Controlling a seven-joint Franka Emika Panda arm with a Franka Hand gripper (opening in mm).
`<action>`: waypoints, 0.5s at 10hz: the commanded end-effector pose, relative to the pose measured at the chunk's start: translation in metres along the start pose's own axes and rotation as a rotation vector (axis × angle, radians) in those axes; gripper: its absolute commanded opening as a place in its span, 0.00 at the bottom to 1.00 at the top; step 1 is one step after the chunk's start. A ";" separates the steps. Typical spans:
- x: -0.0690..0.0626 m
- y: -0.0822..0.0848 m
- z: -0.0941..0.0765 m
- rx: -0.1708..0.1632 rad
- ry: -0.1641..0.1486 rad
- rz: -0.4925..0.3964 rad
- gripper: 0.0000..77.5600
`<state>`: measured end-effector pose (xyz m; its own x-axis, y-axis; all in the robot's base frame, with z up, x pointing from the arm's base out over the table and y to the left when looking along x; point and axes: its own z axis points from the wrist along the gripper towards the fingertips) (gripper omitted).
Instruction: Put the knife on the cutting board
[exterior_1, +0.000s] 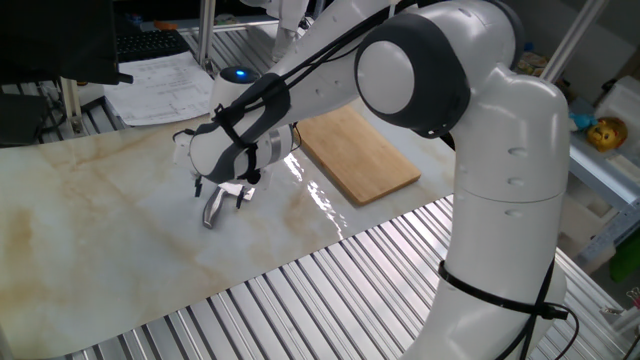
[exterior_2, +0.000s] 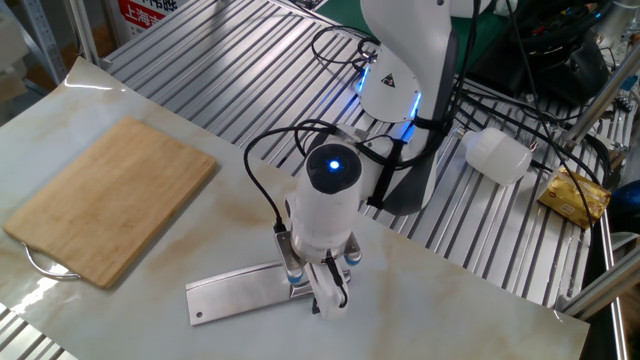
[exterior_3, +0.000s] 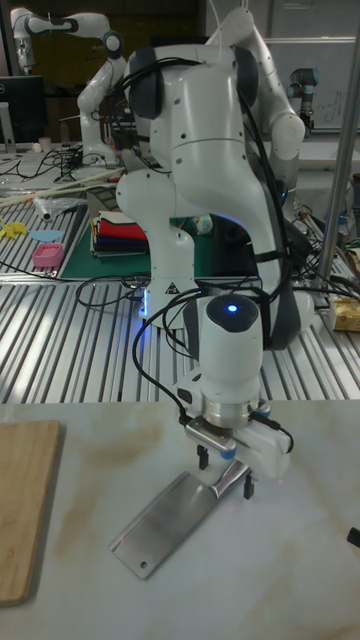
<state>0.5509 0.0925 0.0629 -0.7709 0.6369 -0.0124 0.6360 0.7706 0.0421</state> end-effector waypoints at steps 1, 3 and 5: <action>0.000 0.001 0.001 -0.003 -0.002 -0.003 1.00; 0.000 0.001 0.001 -0.002 -0.006 -0.004 1.00; -0.001 0.001 0.001 0.012 -0.021 -0.005 1.00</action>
<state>0.5504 0.0927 0.0601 -0.7733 0.6337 -0.0179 0.6329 0.7734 0.0358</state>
